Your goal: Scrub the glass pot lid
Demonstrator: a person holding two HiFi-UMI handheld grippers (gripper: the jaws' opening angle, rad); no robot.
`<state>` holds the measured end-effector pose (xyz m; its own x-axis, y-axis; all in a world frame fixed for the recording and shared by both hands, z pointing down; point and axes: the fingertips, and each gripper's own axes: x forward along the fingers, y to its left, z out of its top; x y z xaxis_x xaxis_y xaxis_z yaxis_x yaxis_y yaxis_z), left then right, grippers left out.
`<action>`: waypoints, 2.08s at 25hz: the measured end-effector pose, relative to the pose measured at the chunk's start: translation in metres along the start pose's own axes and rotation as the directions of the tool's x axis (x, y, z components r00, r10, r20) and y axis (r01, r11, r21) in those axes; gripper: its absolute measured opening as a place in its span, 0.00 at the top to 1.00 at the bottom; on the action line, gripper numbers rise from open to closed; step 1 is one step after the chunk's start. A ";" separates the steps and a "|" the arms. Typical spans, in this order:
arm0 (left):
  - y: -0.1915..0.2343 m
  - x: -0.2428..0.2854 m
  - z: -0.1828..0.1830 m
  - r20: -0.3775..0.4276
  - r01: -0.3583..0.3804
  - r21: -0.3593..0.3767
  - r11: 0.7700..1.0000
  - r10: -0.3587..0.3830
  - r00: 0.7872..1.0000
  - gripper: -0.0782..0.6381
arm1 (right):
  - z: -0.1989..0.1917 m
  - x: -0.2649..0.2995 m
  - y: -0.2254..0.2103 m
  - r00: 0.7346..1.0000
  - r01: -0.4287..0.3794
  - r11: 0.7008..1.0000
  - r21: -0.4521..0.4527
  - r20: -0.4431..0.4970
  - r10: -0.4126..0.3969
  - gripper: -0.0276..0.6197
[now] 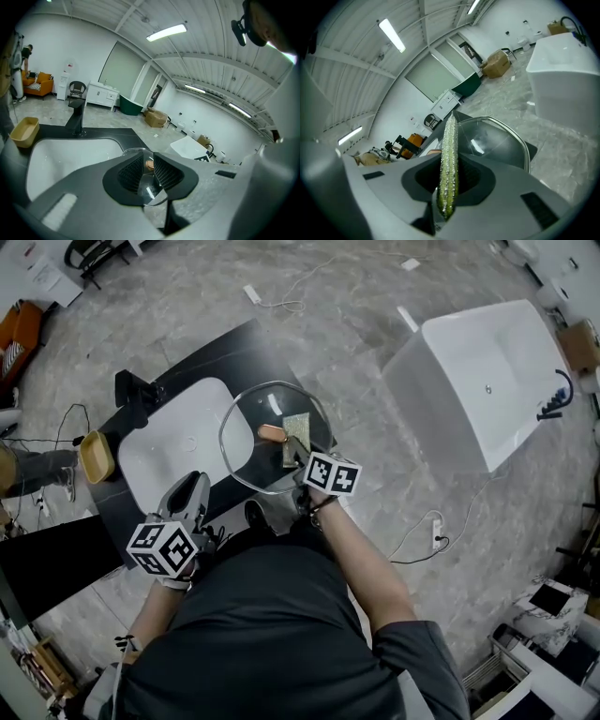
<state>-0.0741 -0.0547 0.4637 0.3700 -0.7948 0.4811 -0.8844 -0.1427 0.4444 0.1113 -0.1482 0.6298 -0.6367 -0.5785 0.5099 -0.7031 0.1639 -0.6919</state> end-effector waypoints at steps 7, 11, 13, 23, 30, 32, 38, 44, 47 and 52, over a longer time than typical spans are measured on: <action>-0.002 0.005 -0.004 -0.029 0.016 0.000 1.000 -0.016 0.999 0.79 | 0.001 -0.009 -0.019 0.999 0.025 1.000 -0.009 0.027 -0.025 0.87; -0.019 0.016 -0.007 -0.054 0.071 0.037 0.997 -0.069 0.996 0.79 | -0.001 -0.027 -0.040 0.996 0.071 0.997 0.009 0.054 -0.072 0.87; -0.030 0.023 -0.008 -0.067 0.099 0.057 0.993 -0.095 0.993 0.79 | 0.000 -0.037 -0.052 0.993 0.095 0.995 0.015 0.064 -0.095 0.87; -0.053 0.037 -0.013 -0.109 0.147 0.091 0.985 -0.136 0.985 0.79 | 0.006 -0.070 -0.094 0.977 0.182 0.982 0.049 0.107 -0.187 0.87; -0.037 0.026 -0.012 -0.070 0.101 0.053 0.993 -0.098 0.993 0.79 | 0.006 -0.088 -0.042 0.979 0.136 0.989 -0.053 0.163 -0.126 0.87; -0.026 0.021 -0.014 -0.066 0.081 0.029 0.996 -0.079 0.995 0.79 | -0.002 -0.081 0.003 0.990 0.050 0.983 -0.174 0.139 -0.026 0.87; 0.006 0.003 -0.013 -0.044 0.009 -0.032 0.999 -0.010 0.999 0.79 | -0.075 -0.009 0.083 0.990 -0.119 0.950 -0.287 -0.113 0.090 0.87; 0.031 -0.017 -0.014 -0.029 -0.053 -0.054 0.997 0.051 0.998 0.79 | -0.096 0.044 0.097 0.983 -0.088 0.939 -0.332 -0.184 0.027 0.87; 0.032 -0.015 -0.016 -0.040 -0.050 -0.053 0.997 0.048 0.998 0.79 | -0.095 0.044 0.088 0.982 -0.061 0.944 -0.324 -0.187 -0.001 0.87; 0.010 0.005 -0.015 -0.069 0.008 -0.022 1.000 -0.009 0.998 0.79 | -0.090 0.022 0.070 0.988 -0.042 0.955 -0.295 -0.157 -0.005 0.87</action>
<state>-0.0764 -0.0514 0.4818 0.3968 -0.7507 0.5282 -0.8752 -0.1358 0.4644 0.0195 -0.0774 0.6392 -0.6749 -0.4463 0.5877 -0.7379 0.4162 -0.5313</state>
